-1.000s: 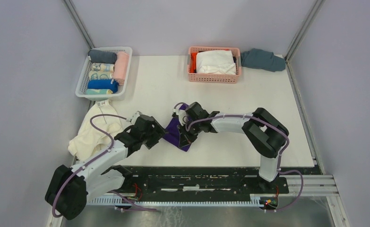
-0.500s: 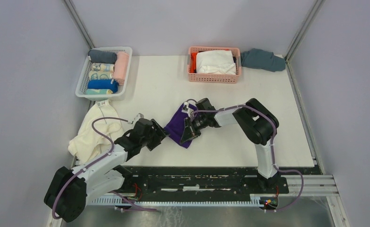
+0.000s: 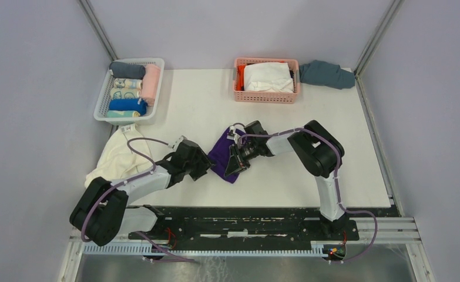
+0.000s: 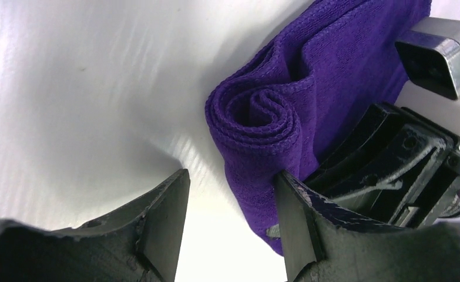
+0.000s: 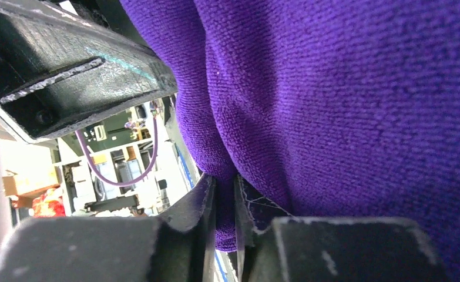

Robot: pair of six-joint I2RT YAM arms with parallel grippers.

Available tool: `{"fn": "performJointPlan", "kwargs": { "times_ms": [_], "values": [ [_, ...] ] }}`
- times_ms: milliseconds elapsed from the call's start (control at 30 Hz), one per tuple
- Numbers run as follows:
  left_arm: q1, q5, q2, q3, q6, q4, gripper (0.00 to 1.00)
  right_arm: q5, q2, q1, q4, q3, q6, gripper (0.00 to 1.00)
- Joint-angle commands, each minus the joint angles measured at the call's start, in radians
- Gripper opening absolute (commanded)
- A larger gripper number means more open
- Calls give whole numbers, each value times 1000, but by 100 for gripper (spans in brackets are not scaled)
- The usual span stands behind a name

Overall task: Roll the towels
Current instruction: Roll the towel at the center of the board.

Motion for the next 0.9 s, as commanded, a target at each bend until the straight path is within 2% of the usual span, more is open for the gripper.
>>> {"fn": "performJointPlan", "kwargs": {
  "times_ms": [0, 233, 367, 467, 700, 867],
  "values": [
    [0, -25, 71, 55, 42, 17, 62, 99, -79, 0, -43, 25, -82, 25],
    [0, -55, 156, 78, 26, -11, 62, 357, -249, 47, -245, 26, -260, 46],
    [-1, -48, 195, 88, 20, -12, 62, 593, -348, 112, -350, 32, -377, 53],
    [-1, -40, 216, 94, 19, -10, 63, 802, -413, 195, -365, 17, -443, 58],
    [0, -35, 227, 97, 18, -13, 63, 1106, -474, 346, -259, -40, -541, 60],
    [0, -29, 230, 99, 18, -11, 63, 1182, -508, 408, -160, -90, -586, 56]
  ]
}}
